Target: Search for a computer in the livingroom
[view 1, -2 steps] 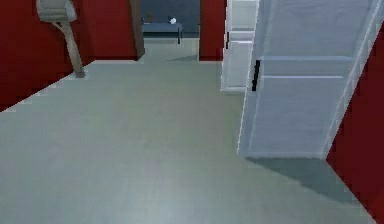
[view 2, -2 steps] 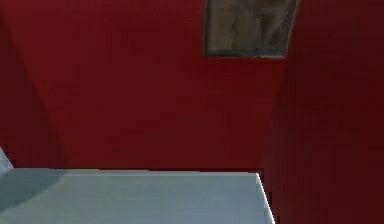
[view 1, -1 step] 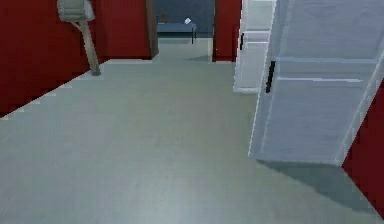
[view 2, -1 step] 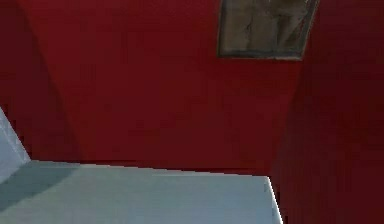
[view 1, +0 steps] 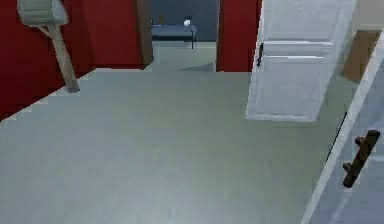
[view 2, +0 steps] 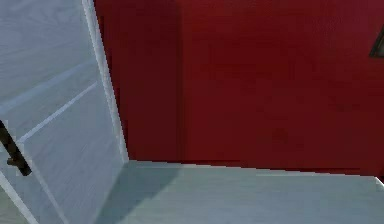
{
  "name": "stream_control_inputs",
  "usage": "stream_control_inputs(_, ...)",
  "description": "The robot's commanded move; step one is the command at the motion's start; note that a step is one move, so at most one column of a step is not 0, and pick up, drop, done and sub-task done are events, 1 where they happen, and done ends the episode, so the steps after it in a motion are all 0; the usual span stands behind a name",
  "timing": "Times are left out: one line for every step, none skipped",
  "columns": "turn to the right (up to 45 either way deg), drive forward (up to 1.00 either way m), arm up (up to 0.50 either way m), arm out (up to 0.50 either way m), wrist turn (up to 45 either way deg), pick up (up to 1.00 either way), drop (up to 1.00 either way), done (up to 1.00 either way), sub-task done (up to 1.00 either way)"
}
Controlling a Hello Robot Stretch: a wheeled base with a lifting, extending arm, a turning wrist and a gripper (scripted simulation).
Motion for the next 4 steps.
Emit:
stream_control_inputs(-6.0,0.00,0.00,0.00,0.0,0.00,0.00,0.00,0.00)
stream_control_inputs(0.0,0.50,0.00,0.00,0.0,0.00,0.00,0.00,0.00)
stream_control_inputs(9.0,0.00,0.00,0.00,0.0,0.00,0.00,0.00,0.00)
stream_control_inputs(0.0,0.50,0.00,0.00,0.0,0.00,0.00,0.00,0.00)
